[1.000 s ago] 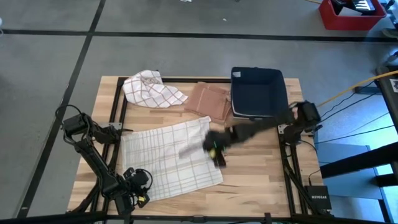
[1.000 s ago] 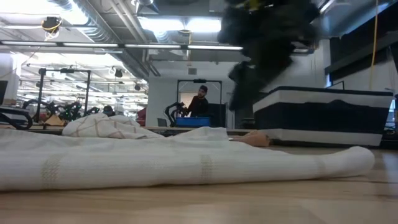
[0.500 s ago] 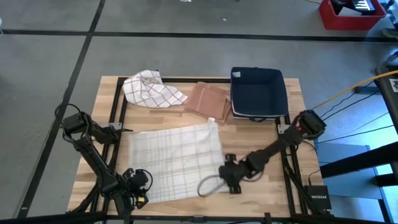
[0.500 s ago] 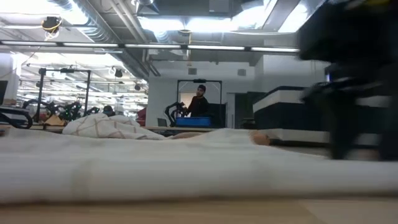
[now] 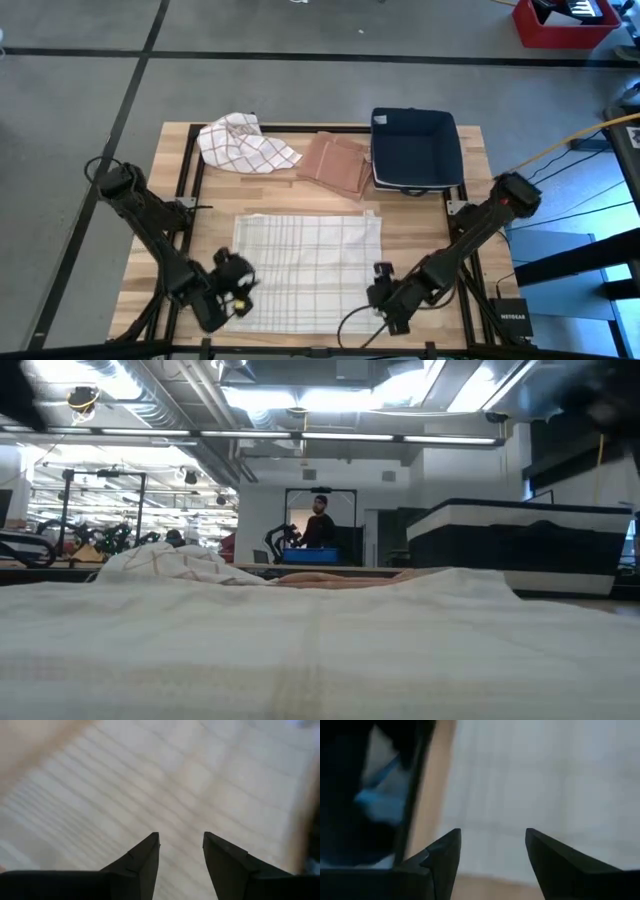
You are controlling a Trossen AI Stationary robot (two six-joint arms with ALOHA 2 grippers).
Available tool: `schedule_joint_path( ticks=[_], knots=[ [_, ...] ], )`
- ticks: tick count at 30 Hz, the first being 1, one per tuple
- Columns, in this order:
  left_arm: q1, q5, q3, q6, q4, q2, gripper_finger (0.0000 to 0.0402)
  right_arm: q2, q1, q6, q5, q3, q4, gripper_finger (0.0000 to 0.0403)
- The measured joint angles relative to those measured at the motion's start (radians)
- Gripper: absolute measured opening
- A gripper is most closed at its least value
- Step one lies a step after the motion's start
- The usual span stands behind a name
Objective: Fold towel
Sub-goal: Fold the bottom white towel
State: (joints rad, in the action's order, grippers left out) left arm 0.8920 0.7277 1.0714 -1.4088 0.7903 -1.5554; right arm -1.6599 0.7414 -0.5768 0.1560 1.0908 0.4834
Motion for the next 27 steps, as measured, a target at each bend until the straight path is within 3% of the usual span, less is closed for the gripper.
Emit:
schedule_joint_path(
  ticks=[4, 7, 13, 20, 27],
  knots=[
    [-0.149, -0.011, -0.016, 0.059, 0.144, 0.006, 0.0145, 0.075, -0.050, 0.085, 0.251, -0.047, 0.048, 0.0225],
    [-0.283, -0.081, -0.075, 0.106, 0.173, 0.006, 0.0145, 0.130, -0.136, 0.064, 0.348, -0.126, 0.033, 0.0225],
    [-0.454, -0.254, -0.192, 0.242, 0.068, 0.005, 0.0145, 0.143, -0.321, 0.032, 0.301, -0.307, -0.087, 0.0225],
    [-0.495, -0.210, -0.294, 0.297, -0.022, 0.005, 0.0145, 0.150, -0.424, 0.038, 0.247, -0.403, -0.189, 0.0225],
    [-0.494, -0.192, -0.443, 0.090, -0.025, 0.012, 0.0145, 0.150, -0.441, -0.074, 0.270, -0.500, -0.198, 0.0225]
  ],
)
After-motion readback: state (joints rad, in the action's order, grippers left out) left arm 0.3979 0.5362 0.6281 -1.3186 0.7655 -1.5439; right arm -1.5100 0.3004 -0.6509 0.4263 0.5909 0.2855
